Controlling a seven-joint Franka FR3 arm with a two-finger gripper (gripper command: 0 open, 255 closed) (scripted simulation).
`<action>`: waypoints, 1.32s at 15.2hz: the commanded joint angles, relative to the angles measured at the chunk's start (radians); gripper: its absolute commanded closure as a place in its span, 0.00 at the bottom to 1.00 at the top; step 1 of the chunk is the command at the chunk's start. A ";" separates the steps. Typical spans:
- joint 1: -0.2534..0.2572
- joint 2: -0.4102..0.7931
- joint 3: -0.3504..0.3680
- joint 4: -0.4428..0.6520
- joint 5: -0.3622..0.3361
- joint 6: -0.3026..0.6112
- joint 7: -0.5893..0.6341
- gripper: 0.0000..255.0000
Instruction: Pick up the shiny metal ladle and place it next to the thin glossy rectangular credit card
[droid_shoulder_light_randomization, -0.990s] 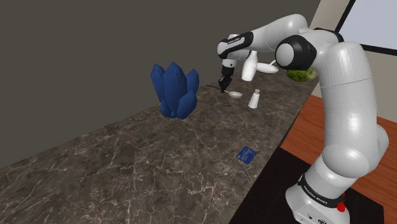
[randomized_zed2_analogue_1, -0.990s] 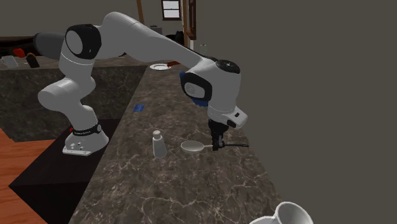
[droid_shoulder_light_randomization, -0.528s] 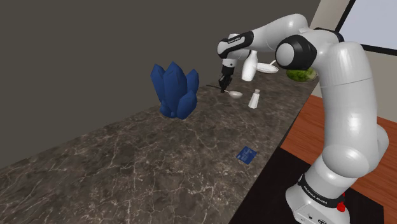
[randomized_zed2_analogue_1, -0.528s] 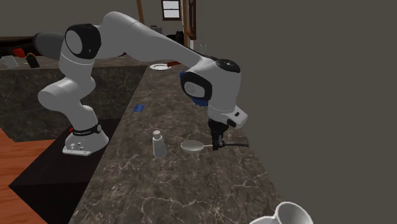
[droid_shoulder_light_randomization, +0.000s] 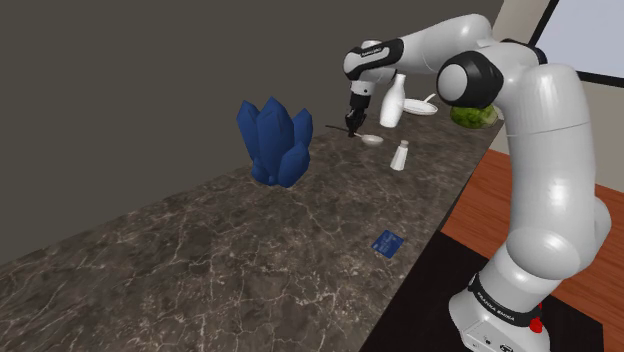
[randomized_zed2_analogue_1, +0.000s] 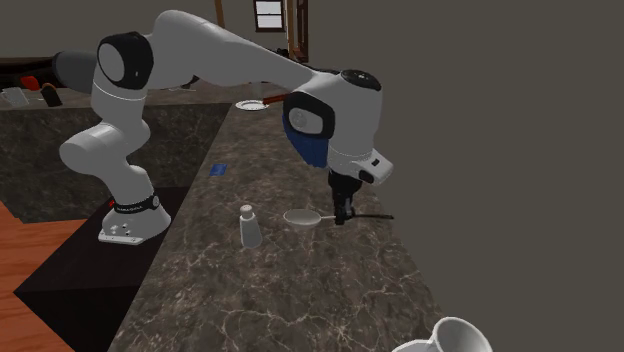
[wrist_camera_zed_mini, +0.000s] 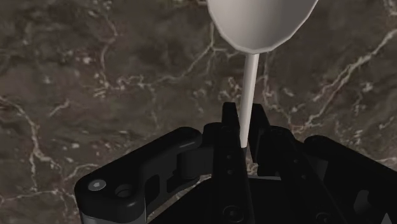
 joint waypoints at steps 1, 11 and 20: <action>-0.001 -0.008 -0.002 0.016 -0.003 -0.025 0.003 1.00; -0.009 -0.026 -0.006 0.124 -0.012 -0.147 0.020 1.00; 0.137 -0.327 0.006 -0.310 -0.079 0.008 0.137 1.00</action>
